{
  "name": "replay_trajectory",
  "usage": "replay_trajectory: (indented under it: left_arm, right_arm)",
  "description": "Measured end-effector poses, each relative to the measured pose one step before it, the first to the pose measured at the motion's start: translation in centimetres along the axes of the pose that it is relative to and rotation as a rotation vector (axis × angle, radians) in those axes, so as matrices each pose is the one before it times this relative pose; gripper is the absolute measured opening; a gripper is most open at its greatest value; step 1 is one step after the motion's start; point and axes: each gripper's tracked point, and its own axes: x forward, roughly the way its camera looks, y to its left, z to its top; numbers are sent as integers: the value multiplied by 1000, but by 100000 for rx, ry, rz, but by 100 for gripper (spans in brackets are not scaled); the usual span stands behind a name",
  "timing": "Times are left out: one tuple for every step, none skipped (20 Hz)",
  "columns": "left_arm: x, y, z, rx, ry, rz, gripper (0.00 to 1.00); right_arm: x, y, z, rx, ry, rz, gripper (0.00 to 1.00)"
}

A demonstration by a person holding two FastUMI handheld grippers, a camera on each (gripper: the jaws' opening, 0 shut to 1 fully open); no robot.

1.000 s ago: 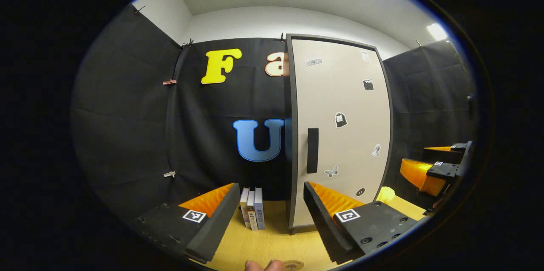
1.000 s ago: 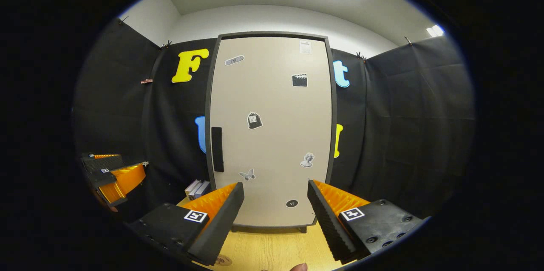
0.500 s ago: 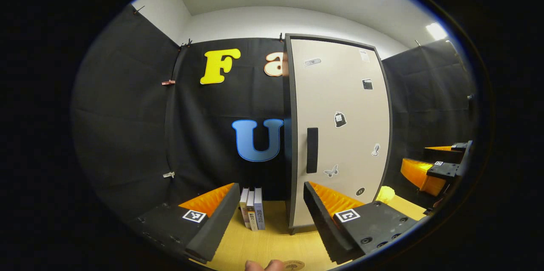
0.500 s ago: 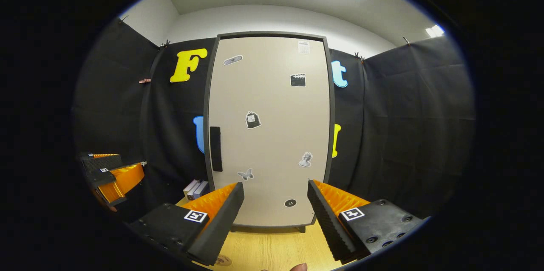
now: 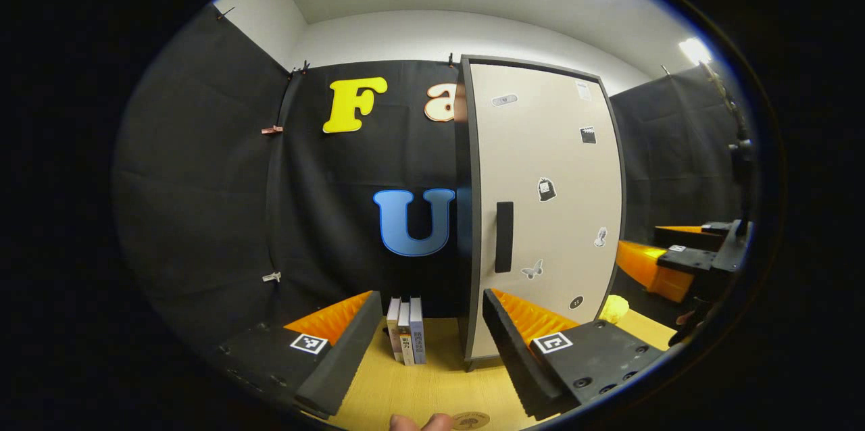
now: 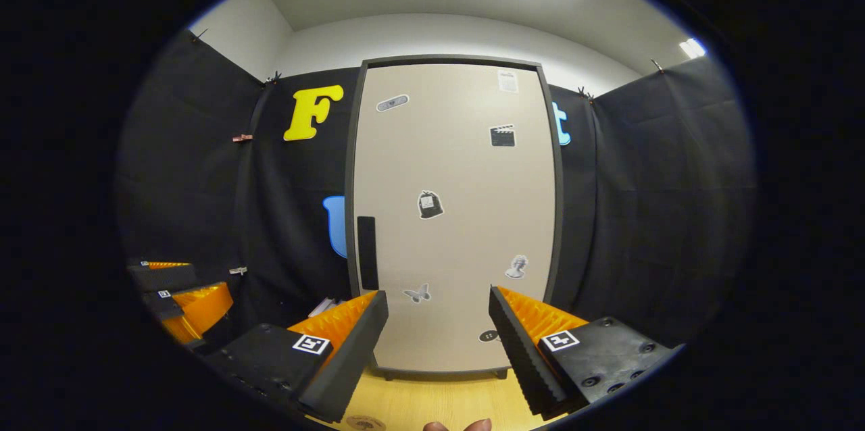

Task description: Open the cabinet door with the right hand, grasp the bottle in the cabinet with the left hand and place it on the coaster, then close the cabinet door with the right hand.

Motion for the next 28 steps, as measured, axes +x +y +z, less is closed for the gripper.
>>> replay_trajectory:
  left_arm:
    - [-259,302,-217,-505,252,120,95]
    - [-281,384,-210,-285,356,230,95]
    - [-178,331,-66,-27,113,357,95]
    - [-155,525,-94,5,225,628,95]
    - [-138,425,-224,-158,501,397,95]
    - [-203,382,-253,-142,525,121,95]
    - [-171,337,-259,-97,651,88,95]
    - [-166,341,-211,80,371,229,95]
    - [-164,373,-239,208,550,309,95]
    - [-151,343,-227,126,339,503,95]
    - [-100,320,-159,-129,323,400,95]
    - [-88,238,-106,-409,382,179,95]
    - [-154,124,-296,-425,213,134,95]
    - [-67,185,-74,-103,265,228,95]
    - [-129,285,-121,238,181,483,95]
    - [-211,134,-269,372,265,666,95]
    - [-293,305,-178,161,-121,793,95]
    - [-69,321,-79,-418,318,607,95]
    - [-94,259,-150,-518,217,395,95]
    - [-51,233,-116,-510,392,411,95]
    - [-153,217,-261,-466,473,570,95]
    - [-46,143,81,-198,339,362,95]
    - [-66,205,60,73,-77,651,95]
    - [-26,174,165,160,-330,598,95]
    - [-4,27,172,62,-489,376,95]
    - [51,-13,353,-170,-461,68,95]
    - [-82,-193,450,-11,-537,-272,95]
    - [137,-191,331,136,-357,-1,94]
  right_arm:
    - [1014,864,122,985,-833,1457,97]
    - [1451,838,102,1476,-1120,1132,97]
    - [940,494,-209,1169,-11,482,97]
    - [1343,725,-315,1455,42,658,97]
    - [1188,812,-284,1033,24,1166,97]
    - [1195,775,-320,935,394,1109,97]
    - [1204,793,-168,214,-534,829,97]
    - [1087,577,-84,-320,-495,194,98]
    - [1342,506,-27,24,-856,-129,97]
    - [1236,410,-256,-126,249,-667,97]
    - [1217,420,-212,-414,-5,-375,97]
    - [1288,277,-257,-501,-40,-617,97]
    - [1118,322,-632,-3,871,58,97]
    - [1109,109,-954,-90,1789,-547,98]
    - [775,-82,-984,-408,2614,-1122,96]
    - [989,115,-901,54,2461,-544,82]
    - [704,303,-449,1118,1025,643,81]
    - [622,595,-145,789,-147,1434,67]
    - [127,19,-85,-780,73,-1216,60]
    - [37,11,553,-2142,-3313,-1111,51]
    - [-359,-209,-323,-2925,425,-345,46]
    - [683,-86,110,699,-214,807,39]
    - [-618,265,-211,2540,2344,1434,32]
    - [-82,80,-49,1018,1805,2849,25]
    - [-468,99,34,-340,827,2559,18]
    - [-651,168,206,-989,583,2174,19]
    - [-1161,232,130,-704,249,2564,19]
    - [-1137,312,174,685,-352,2401,19]
